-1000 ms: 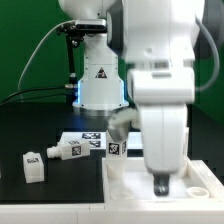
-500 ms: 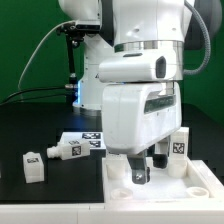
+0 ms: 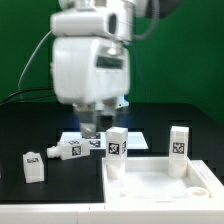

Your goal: Assemble square table

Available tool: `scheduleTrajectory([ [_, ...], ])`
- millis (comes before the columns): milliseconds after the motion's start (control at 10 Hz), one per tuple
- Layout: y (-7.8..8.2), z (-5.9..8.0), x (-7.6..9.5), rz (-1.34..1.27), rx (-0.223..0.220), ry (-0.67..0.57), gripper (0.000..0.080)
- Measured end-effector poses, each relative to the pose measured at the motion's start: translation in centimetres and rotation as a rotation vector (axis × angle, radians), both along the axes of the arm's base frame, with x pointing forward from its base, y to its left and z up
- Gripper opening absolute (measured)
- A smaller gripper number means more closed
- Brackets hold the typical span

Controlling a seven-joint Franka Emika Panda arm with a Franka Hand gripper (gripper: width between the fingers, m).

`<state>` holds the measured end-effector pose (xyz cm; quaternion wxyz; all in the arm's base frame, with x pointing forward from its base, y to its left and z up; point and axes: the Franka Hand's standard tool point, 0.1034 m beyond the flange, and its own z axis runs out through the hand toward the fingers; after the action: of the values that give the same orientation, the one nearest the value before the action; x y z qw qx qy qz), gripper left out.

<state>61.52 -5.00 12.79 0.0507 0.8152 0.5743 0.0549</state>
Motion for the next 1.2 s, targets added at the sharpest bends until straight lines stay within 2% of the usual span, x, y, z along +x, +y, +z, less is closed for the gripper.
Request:
scheduleTrajectory([
  [300, 0.1, -0.3, 0.0, -0.005, 0.001, 0.004, 0.0649],
  [400, -0.5, -0.6, -0.6, 0.028, -0.005, 0.015, 0.0649],
  [700, -5.0, -2.5, -6.4, 0.218, -0.037, 0.048, 0.0649],
  [800, -6.1, -3.0, -7.8, 0.251, -0.024, 0.074, 0.0649],
  [900, -5.8, -3.1, -7.9, 0.160, -0.005, 0.084, 0.0649],
  [1200, -5.8, -3.2, -7.9, 0.159, -0.007, 0.085, 0.0649],
])
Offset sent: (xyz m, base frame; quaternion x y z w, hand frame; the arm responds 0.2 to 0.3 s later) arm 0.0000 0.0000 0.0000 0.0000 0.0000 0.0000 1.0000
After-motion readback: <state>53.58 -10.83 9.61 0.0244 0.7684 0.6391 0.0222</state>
